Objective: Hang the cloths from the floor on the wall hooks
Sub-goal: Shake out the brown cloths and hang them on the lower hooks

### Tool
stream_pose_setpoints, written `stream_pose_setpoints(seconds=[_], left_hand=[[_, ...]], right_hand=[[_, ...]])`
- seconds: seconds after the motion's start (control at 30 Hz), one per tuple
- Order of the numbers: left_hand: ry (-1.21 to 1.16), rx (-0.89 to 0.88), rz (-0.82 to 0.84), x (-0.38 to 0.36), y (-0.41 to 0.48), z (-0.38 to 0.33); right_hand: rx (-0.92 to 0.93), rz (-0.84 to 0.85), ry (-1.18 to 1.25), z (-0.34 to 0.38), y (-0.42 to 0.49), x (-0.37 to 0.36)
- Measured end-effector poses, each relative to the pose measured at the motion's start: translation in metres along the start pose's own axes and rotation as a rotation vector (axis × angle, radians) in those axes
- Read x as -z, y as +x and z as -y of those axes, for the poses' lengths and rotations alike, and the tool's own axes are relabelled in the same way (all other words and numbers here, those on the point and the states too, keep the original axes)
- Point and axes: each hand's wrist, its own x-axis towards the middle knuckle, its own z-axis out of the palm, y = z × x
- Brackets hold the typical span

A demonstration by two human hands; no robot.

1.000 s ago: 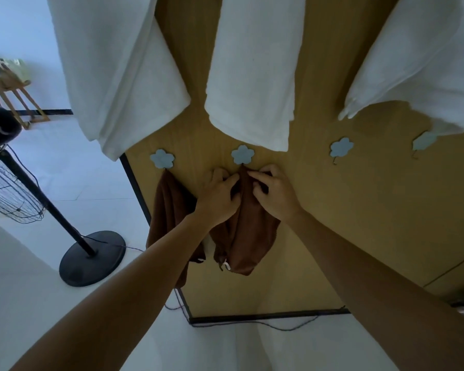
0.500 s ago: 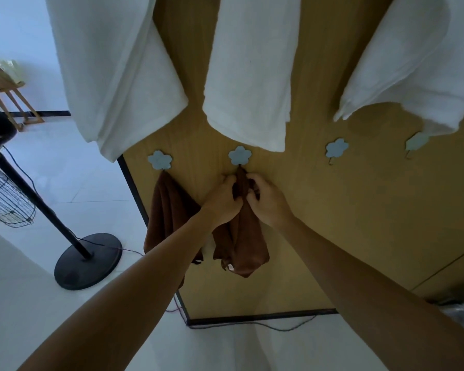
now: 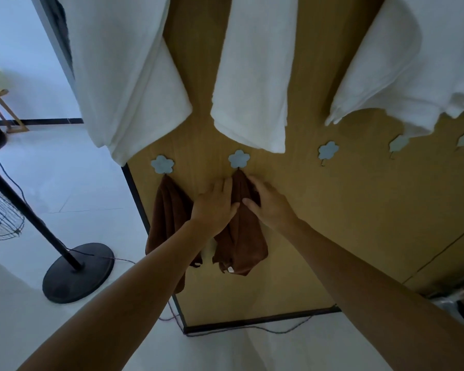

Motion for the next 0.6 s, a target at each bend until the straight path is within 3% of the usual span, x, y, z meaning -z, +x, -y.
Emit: stream_pose_setpoints(seconds=[0.3,0.47,0.6], left_hand=[[0.197,-0.100,-0.258,0.007,0.004,0.006],[0.218,-0.135,-0.243,0.017,0.001,0.001],[0.214,-0.150,-0.213,0.026,-0.004,-0.002]], right_hand=[[-0.154,-0.106,-0.305,0.000,-0.006,0.014],[-0.207,-0.147,-0.450,0.018,-0.021,0.036],[-0.276,-0.038,-0.514,0.027,-0.032,0.052]])
